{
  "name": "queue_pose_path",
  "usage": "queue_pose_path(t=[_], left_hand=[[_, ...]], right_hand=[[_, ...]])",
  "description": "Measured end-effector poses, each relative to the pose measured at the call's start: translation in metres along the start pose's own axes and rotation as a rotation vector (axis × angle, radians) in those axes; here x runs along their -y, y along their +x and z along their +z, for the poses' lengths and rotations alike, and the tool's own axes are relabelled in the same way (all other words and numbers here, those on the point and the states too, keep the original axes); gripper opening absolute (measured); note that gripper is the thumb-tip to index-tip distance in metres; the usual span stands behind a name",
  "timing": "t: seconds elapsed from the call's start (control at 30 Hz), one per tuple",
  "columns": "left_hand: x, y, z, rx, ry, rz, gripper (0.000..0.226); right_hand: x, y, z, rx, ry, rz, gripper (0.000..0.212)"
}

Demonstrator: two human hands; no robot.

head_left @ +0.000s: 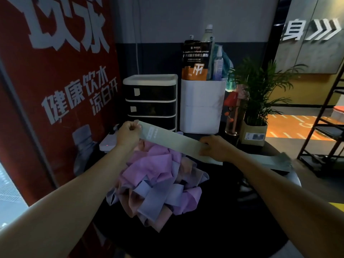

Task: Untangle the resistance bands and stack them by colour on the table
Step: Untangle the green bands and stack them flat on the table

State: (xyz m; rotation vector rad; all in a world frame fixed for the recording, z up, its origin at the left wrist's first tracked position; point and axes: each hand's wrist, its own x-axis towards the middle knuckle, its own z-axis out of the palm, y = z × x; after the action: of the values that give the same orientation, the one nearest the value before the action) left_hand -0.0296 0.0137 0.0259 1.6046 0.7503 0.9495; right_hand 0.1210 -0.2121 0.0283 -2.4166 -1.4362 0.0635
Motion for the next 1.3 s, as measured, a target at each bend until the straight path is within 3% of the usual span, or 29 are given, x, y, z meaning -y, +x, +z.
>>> queue_pose_path(t=[0.23,0.37,0.53,0.63,0.73,0.8,0.87,1.03,1.3], left_hand=[[-0.017,0.006,0.016,-0.029,0.058,0.093,0.004],[-0.021,0.005,0.031,-0.029,0.087,0.085,0.005],[-0.022,0.006,0.048,-0.051,0.017,-0.007,0.02],[-0.023,0.004,0.057,-0.04,0.02,-0.039,0.009],[-0.025,0.001,0.073,0.018,-0.008,-0.06,0.009],[-0.026,0.0,0.085,0.055,0.025,-0.062,0.017],[-0.029,-0.002,0.098,0.095,0.045,-0.058,0.02],[-0.029,-0.011,0.142,0.188,0.167,0.006,0.026],[-0.002,-0.015,0.214,0.289,0.402,0.017,0.023]], right_hand=[[-0.031,-0.022,-0.023,0.053,-0.088,0.171,0.018],[-0.049,-0.036,-0.028,-0.02,-0.01,0.258,0.009],[-0.071,-0.05,-0.031,-0.169,0.53,0.525,0.008],[-0.079,-0.061,-0.03,-0.297,0.881,0.63,0.015],[-0.087,-0.066,-0.031,-0.438,1.093,0.659,0.022],[-0.095,-0.068,-0.032,-0.535,1.155,0.678,0.014],[-0.109,-0.071,-0.032,-0.625,1.113,0.71,0.01],[-0.155,-0.077,-0.033,-0.712,0.647,0.791,0.021],[-0.215,-0.083,-0.028,-0.713,0.452,0.815,0.007]])
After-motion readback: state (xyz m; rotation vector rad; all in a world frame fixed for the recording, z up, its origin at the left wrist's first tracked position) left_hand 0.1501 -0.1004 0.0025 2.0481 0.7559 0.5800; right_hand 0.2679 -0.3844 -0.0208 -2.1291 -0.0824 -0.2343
